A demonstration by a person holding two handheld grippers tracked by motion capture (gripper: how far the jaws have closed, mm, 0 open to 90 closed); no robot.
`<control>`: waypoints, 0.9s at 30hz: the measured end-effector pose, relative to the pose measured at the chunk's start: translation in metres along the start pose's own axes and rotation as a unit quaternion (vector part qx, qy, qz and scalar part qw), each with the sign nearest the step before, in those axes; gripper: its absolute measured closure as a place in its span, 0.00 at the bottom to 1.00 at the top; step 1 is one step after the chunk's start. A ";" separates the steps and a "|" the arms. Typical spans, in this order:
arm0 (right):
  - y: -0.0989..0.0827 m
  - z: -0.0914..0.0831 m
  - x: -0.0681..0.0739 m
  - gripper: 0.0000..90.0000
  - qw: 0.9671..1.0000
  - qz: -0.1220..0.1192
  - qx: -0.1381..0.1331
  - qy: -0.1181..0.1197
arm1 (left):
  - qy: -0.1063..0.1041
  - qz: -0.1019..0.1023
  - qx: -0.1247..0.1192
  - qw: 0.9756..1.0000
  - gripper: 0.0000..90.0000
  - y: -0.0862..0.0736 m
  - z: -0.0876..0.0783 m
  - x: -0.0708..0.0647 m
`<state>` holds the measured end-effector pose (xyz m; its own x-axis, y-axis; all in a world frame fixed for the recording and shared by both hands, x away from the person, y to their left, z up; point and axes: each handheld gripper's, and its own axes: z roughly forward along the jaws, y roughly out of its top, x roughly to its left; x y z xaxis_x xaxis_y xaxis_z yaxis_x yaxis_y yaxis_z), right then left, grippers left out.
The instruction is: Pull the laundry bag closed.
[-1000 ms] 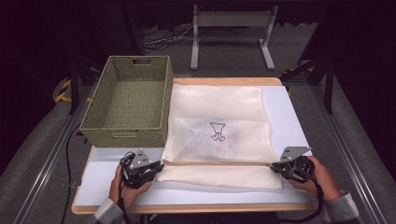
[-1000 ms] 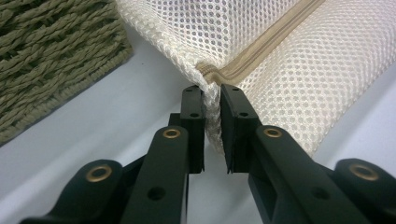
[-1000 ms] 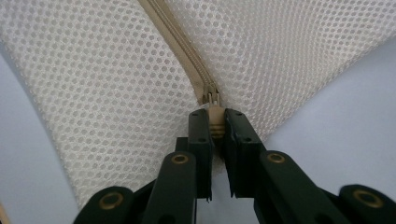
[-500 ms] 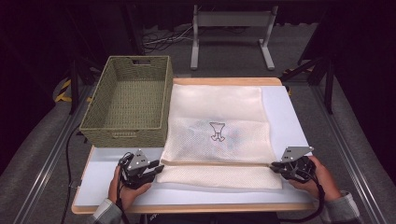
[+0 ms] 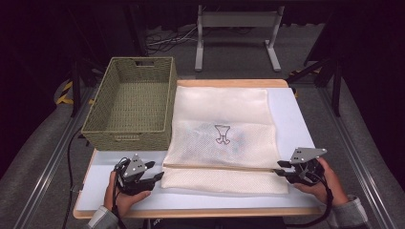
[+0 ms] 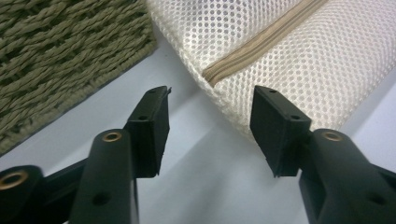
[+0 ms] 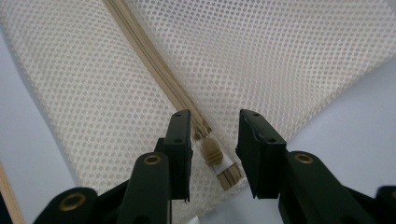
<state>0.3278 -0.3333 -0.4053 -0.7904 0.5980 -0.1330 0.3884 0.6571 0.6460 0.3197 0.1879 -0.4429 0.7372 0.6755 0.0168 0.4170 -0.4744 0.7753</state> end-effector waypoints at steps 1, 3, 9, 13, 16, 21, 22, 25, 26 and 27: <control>0.001 0.000 0.001 0.70 1.000 0.000 -0.006 -0.001 | 0.000 0.001 -0.001 1.000 0.49 -0.001 0.000 0.001; 0.002 0.001 0.001 0.68 1.000 0.005 -0.016 -0.003 | 0.003 0.003 0.002 1.000 0.46 -0.002 -0.002 0.002; 0.004 0.004 0.003 0.54 0.999 0.006 -0.042 -0.006 | 0.009 0.002 0.000 1.000 0.36 -0.005 -0.005 0.004; 0.005 0.006 0.004 0.46 0.998 0.005 -0.055 -0.007 | 0.011 -0.002 -0.003 1.000 0.31 -0.007 -0.005 0.005; 0.006 0.008 0.005 0.44 0.998 0.000 -0.060 -0.004 | 0.014 0.000 -0.001 1.000 0.28 -0.008 -0.006 0.006; 0.007 0.008 0.007 0.36 0.997 -0.003 -0.073 -0.001 | 0.013 0.002 0.002 1.000 0.25 -0.010 -0.006 0.007; 0.007 0.009 0.007 0.34 0.997 -0.002 -0.074 -0.001 | 0.013 0.000 0.002 1.000 0.25 -0.010 -0.006 0.007; 0.007 0.010 0.007 0.28 0.997 0.004 -0.083 -0.001 | 0.013 -0.005 0.001 1.000 0.23 -0.010 -0.006 0.007; 0.007 0.011 0.008 0.25 0.996 0.004 -0.088 -0.002 | 0.014 -0.005 0.000 1.000 0.22 -0.010 -0.006 0.007; 0.007 0.011 0.008 0.24 0.996 0.005 -0.089 -0.001 | 0.015 -0.006 -0.001 1.000 0.21 -0.010 -0.006 0.008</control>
<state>0.3296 -0.3187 -0.4098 -0.7854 0.6058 -0.1269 0.3061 0.5584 0.7711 0.3179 0.2011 -0.4470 0.7160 0.6975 0.0269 0.4241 -0.4653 0.7769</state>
